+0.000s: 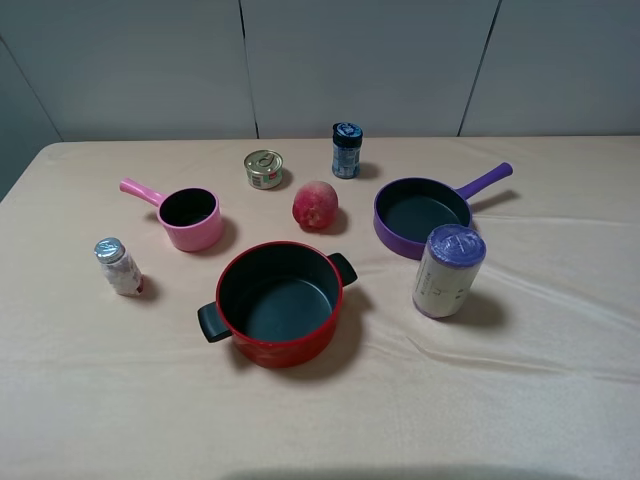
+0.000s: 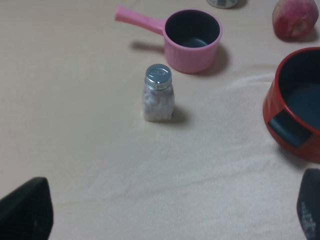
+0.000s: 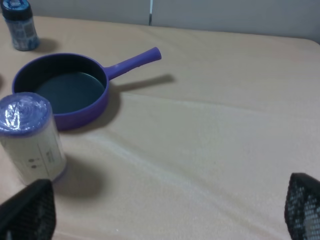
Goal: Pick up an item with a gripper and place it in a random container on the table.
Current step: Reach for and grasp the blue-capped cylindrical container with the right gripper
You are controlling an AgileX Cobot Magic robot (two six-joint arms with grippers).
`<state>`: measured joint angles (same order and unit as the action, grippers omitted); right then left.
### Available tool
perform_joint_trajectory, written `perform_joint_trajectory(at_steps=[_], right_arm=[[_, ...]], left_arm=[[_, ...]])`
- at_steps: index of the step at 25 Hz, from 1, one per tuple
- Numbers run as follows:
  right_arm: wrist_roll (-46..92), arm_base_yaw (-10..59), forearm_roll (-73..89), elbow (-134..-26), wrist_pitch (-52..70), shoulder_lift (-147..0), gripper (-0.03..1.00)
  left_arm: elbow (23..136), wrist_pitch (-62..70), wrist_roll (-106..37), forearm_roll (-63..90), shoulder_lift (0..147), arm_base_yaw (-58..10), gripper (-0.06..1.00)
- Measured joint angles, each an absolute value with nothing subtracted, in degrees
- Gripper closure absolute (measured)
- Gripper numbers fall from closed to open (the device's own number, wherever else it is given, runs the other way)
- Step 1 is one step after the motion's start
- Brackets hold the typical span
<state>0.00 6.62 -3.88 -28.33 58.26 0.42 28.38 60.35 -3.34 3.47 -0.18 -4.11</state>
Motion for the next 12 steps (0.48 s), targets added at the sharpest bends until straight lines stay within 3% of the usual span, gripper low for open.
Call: perform_joint_trajectory(at_steps=[12], right_arm=[[0.00, 6.62, -3.88, -28.33, 58.26, 0.42, 0.27]], left_arm=[[28.38, 60.35, -3.34, 3.47, -0.18, -4.11, -0.05]])
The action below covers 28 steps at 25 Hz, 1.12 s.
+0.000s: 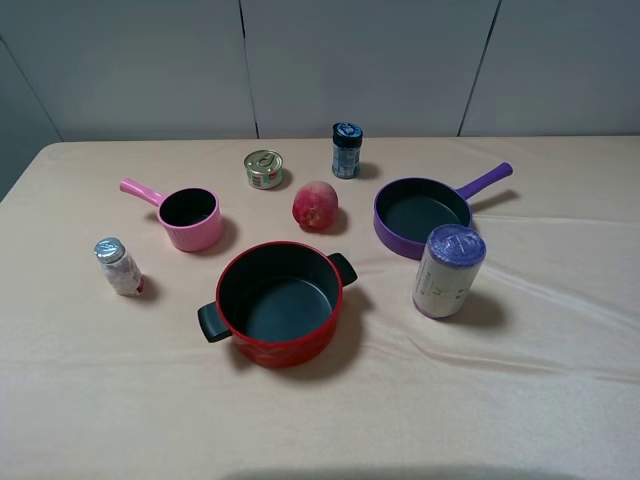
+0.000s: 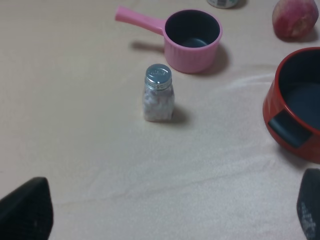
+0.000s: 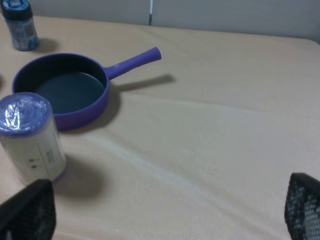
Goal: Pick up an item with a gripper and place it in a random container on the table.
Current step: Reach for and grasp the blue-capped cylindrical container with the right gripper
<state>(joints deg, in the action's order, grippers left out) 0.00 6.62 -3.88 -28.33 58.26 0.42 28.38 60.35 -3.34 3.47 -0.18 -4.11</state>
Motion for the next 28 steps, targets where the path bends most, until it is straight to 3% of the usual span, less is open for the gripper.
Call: perform_joint_trajectory(at_steps=[28], right_arm=[[0.00, 6.62, -1.81, -28.33, 58.26, -2.23, 0.27]], left_arm=[[28.38, 60.35, -3.34, 3.47, -0.18, -4.11, -0.05]])
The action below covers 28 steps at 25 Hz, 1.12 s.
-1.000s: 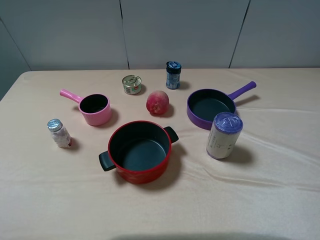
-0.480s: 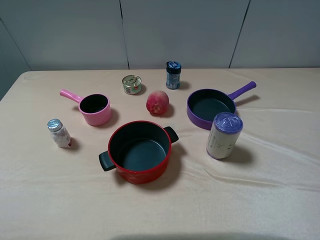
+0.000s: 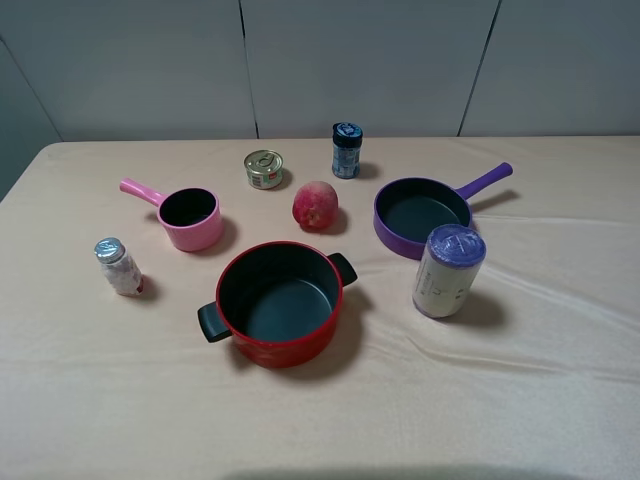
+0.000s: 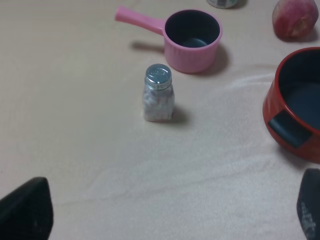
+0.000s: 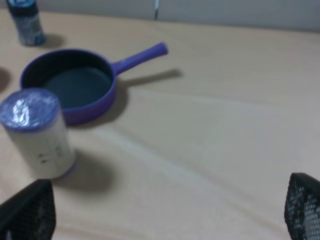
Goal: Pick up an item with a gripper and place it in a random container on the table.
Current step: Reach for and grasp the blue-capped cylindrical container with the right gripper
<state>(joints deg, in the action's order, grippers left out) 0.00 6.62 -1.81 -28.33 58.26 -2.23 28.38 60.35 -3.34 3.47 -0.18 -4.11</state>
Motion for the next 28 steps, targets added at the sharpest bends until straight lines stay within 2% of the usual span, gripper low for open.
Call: perform_joint_trajectory(at_steps=[14, 28], right_arm=[[3.84, 6.62, 3.50, -34.99, 58.23, -21.73, 0.27], [6.70, 6.62, 6.06, -38.13, 58.25, -33.03, 0.27]], left_arm=[[28.38, 60.35, -3.34, 3.47, -0.18, -4.11, -0.05], [28.38, 60.35, -3.34, 3.47, -0.18, -4.11, -0.05]])
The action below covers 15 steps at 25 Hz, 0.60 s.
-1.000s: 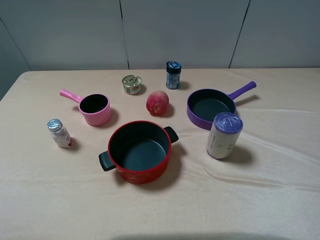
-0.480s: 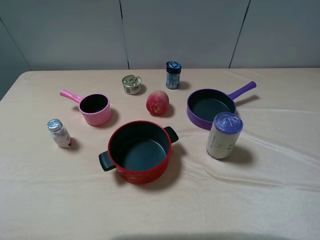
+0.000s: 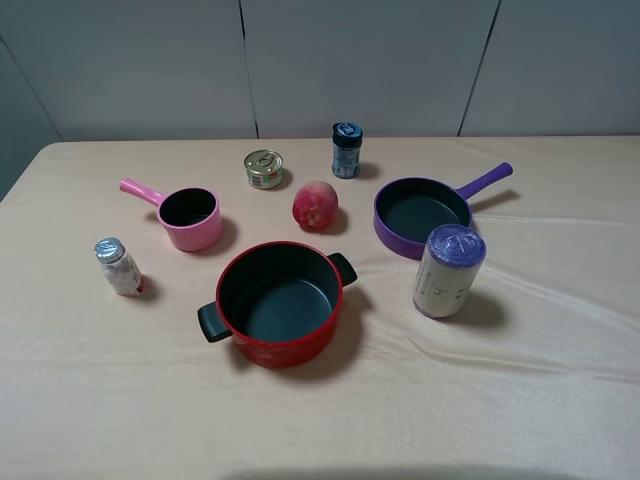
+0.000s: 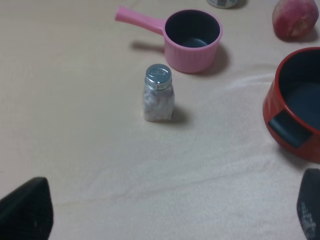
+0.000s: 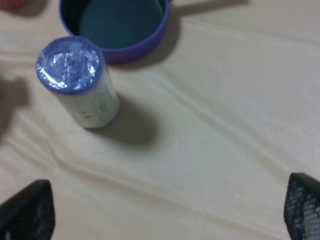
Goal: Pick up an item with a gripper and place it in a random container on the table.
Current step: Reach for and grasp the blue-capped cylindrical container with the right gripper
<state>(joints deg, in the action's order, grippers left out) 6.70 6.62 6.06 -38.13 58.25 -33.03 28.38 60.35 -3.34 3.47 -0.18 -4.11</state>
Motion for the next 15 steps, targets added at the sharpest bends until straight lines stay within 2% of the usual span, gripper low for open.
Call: perform_joint_trajectory(at_steps=[4, 15], right_arm=[[7.00, 7.12, 6.69, -39.26, 58.37, -36.24, 0.27], [7.75, 17.70, 4.96, -45.57, 58.22, -48.82, 0.27]], left_arm=[[28.38, 60.35, -3.34, 3.47, -0.18, -4.11, -0.05], [28.38, 60.35, -3.34, 3.47, -0.18, -4.11, -0.05]])
